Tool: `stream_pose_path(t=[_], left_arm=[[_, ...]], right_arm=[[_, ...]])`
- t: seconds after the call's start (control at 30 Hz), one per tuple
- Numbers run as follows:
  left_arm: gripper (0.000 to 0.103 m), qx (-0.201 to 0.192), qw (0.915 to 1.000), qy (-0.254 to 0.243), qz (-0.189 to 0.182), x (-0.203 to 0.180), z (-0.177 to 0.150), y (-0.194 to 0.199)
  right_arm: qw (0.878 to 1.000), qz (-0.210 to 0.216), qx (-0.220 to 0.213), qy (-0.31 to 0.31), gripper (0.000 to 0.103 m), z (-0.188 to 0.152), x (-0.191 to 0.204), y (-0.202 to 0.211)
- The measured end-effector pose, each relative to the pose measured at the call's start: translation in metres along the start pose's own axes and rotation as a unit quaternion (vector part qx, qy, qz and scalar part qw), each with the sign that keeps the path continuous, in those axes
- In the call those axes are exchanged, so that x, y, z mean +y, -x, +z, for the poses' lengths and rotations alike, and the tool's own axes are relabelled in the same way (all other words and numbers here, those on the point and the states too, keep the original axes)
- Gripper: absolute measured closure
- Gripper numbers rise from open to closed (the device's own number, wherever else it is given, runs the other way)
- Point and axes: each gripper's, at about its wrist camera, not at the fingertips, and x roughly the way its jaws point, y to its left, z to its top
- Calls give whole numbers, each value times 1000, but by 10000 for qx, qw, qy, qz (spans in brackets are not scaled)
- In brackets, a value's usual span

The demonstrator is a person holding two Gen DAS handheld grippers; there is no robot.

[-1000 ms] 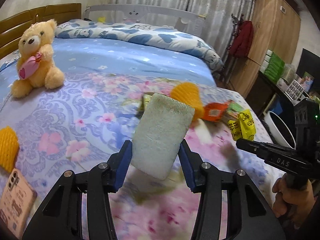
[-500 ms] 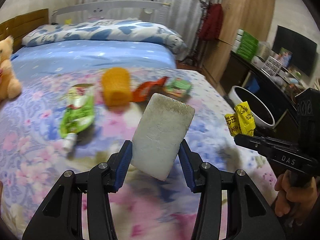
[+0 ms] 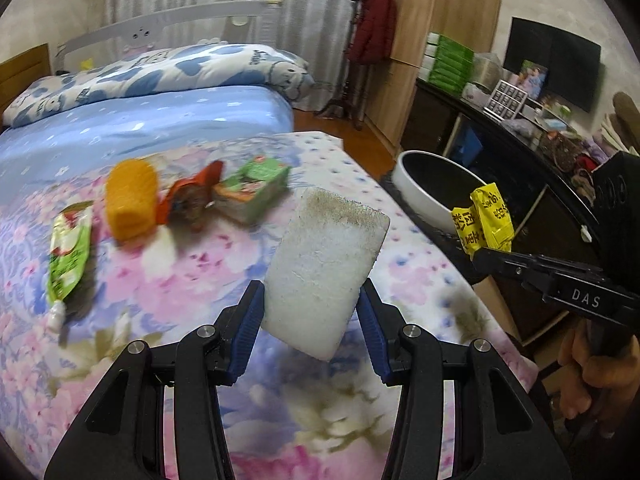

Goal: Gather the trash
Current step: 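Carry the white sponge and yellow snack bag over the bin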

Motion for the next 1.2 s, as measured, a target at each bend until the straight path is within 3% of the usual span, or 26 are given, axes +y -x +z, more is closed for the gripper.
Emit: stream_pose_path(t=[1.2], left_arm=[[57,111,9968,-671,-416,-95,55,-54]], right_arm=[[9969,-300,-185,-706,95,31,-98,29]])
